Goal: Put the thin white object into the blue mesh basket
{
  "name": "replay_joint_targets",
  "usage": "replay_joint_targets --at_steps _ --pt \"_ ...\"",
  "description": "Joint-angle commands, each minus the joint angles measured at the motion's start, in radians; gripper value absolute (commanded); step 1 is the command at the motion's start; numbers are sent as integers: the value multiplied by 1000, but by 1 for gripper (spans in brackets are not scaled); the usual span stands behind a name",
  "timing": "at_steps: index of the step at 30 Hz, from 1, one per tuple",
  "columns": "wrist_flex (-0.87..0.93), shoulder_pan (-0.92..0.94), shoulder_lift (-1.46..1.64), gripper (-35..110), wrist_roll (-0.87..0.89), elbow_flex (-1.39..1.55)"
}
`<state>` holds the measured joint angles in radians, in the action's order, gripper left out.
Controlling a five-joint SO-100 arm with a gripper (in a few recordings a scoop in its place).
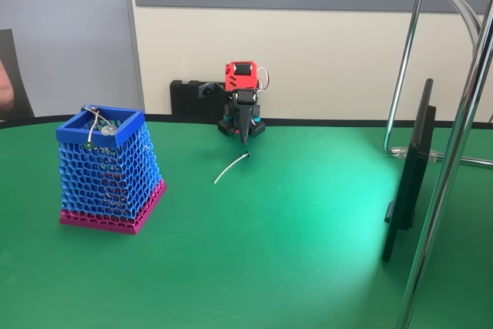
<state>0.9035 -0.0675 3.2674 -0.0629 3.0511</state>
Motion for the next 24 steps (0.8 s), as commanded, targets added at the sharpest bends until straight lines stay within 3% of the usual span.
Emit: replay_joint_targets --at_steps 1,9,24 --pt "-14 2 -35 1 -5 -60" --pt "-55 31 -247 1 -15 -195" --pt "86 66 -514 1 -71 -482"
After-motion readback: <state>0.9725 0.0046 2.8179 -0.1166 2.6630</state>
